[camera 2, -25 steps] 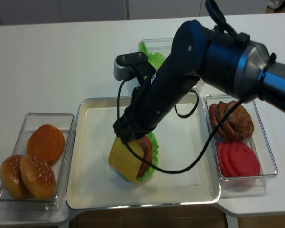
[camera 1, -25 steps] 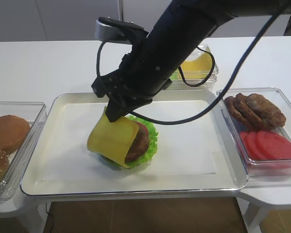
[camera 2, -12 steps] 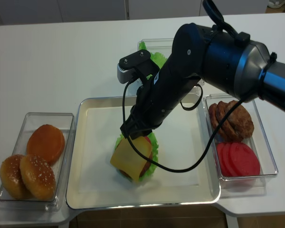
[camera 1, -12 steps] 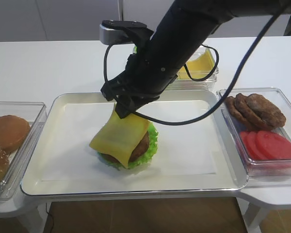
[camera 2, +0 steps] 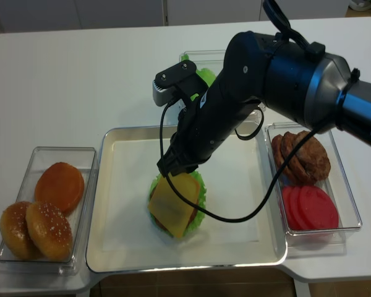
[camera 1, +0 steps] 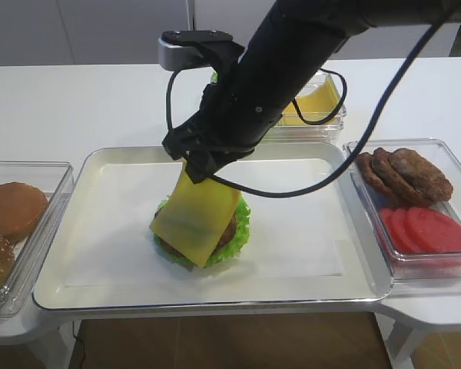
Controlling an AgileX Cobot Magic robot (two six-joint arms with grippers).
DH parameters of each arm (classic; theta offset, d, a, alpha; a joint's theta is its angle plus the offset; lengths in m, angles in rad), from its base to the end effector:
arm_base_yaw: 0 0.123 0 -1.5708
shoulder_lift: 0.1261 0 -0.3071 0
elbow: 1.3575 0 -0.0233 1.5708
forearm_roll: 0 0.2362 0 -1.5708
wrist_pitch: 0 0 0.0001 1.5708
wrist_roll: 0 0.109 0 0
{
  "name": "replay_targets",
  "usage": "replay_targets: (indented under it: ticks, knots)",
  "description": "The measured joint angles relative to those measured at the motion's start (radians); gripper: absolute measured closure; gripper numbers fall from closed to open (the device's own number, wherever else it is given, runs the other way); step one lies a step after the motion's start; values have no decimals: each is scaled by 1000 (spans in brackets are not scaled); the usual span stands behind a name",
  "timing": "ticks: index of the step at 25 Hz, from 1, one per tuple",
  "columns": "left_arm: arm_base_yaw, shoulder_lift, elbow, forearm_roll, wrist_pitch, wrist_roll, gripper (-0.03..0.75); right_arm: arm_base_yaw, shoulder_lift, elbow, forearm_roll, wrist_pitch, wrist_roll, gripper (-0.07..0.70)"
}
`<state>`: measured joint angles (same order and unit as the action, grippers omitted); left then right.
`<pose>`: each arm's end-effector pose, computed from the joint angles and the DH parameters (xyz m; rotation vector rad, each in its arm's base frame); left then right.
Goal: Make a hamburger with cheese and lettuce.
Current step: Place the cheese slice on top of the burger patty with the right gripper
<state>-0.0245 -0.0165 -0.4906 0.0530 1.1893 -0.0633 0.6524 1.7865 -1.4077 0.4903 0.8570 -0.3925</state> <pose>-0.0323 0.0062 0.2471 -0.0489 2.1640 0.0141 0.2810 0.2635 0.2766 -1.0547 2.4959 0.6725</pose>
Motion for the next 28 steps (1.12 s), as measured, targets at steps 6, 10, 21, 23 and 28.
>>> replay_targets:
  ticks: [6,10,21,23,28]
  knots:
    - [0,0,0,0,0,0,301,0,0,0,-4,-11,0,604]
    - [0,0,0,0,0,0,301,0,2,0,2,-25,0,604]
    - [0,0,0,0,0,0,301,0,2,0,2,-27,0,604]
    - [0,0,0,0,0,0,301,0,10,0,2,-27,2,604]
    - [0,0,0,0,0,0,301,0,30,0,2,-29,2,604]
